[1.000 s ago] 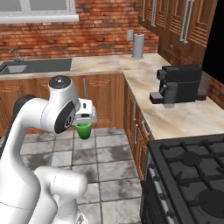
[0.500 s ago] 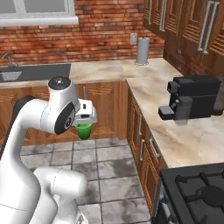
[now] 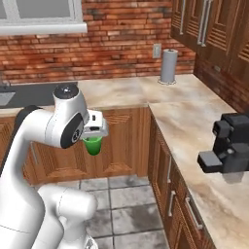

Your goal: Pick the cup and bowl from the counter and place them on the counter next to the sink.

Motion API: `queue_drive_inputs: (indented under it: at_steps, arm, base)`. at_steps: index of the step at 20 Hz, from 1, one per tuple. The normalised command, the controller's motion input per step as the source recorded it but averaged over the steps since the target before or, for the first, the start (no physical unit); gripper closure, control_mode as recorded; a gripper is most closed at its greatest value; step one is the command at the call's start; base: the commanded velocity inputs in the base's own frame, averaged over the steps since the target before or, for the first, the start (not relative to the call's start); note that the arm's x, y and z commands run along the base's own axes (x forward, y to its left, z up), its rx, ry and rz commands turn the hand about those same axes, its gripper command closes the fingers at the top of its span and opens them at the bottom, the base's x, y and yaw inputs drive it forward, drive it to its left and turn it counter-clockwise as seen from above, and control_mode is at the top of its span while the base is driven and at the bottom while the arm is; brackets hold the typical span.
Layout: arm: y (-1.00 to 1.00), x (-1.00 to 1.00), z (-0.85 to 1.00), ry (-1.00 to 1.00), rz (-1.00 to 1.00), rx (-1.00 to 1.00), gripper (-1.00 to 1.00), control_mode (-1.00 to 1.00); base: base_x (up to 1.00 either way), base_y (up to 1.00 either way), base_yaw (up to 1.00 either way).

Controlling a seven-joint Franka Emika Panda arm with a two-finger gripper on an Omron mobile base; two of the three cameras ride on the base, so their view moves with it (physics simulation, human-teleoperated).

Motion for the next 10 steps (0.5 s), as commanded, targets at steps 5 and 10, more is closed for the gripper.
queue_drive_inputs:
  at_steps: [5,10]
  arm:
    - [0.00,0.00,0.00,0.00,0.00,0.00,1.00,1.00]
    - [0.00,0.00,0.00,0.00,0.00,0.00,1.00,1.00]
  base:
    - [0.98,0.02,0.09]
    - [1.00,0.00,0.16]
